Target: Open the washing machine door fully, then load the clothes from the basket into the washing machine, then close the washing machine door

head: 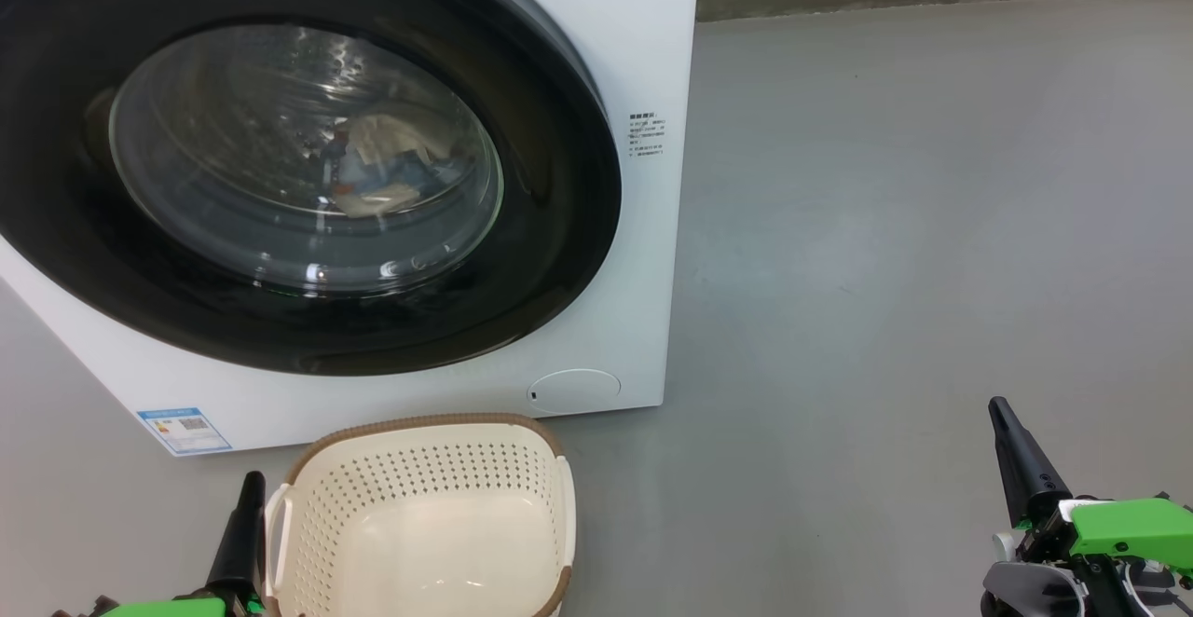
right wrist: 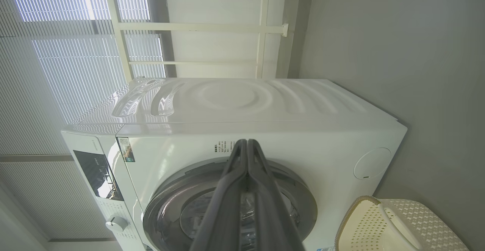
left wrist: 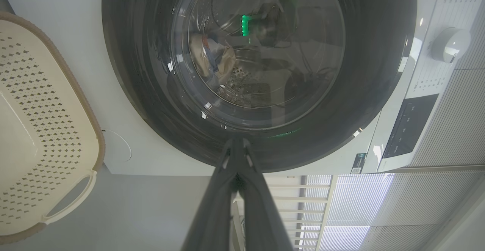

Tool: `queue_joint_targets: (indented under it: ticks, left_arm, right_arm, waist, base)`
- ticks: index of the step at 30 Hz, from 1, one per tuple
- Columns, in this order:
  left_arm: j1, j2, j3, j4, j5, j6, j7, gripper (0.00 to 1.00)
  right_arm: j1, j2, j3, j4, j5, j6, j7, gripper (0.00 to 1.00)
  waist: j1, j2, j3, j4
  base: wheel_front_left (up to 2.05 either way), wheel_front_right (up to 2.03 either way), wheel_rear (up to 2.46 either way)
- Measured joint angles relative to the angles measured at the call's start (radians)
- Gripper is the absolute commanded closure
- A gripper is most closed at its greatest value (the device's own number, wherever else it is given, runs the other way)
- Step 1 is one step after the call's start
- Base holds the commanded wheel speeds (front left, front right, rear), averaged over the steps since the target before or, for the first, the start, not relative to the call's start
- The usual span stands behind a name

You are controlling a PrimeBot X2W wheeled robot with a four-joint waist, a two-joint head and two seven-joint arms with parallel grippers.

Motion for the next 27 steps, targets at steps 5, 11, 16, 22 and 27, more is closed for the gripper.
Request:
queue_joint_targets:
  ticks: [5,11,16,22,27]
  left_arm:
    - [0.0,0.0,0.0,0.0,0.0,0.0,0.0,1.0]
    - [0.0,0.0,0.0,0.0,0.0,0.0,0.0,1.0]
    - [0.0,0.0,0.0,0.0,0.0,0.0,0.0,1.0]
    - [0.0,0.0,0.0,0.0,0.0,0.0,0.0,1.0]
    - [0.0,0.0,0.0,0.0,0.0,0.0,0.0,1.0]
  right_arm:
    - [0.0,0.0,0.0,0.0,0.0,0.0,0.0,1.0]
    - [0.0,0.0,0.0,0.0,0.0,0.0,0.0,1.0]
    - [0.0,0.0,0.0,0.0,0.0,0.0,0.0,1.0]
    - [0.0,0.0,0.0,0.0,0.0,0.0,0.0,1.0]
    - [0.0,0.0,0.0,0.0,0.0,0.0,0.0,1.0]
  waist:
    - [0.0,0.0,0.0,0.0]
    - [0.0,0.0,0.0,0.0]
    - [0.0,0.0,0.0,0.0]
    - [0.0001,0.0,0.0,0.0]
    - [0.0,0.0,0.0,0.0]
  base:
    - [0.0,0.0,0.0]
    - [0.0,0.0,0.0]
    - [0.0,0.0,0.0]
    - [0.0,0.0,0.0]
    - [0.0,0.0,0.0]
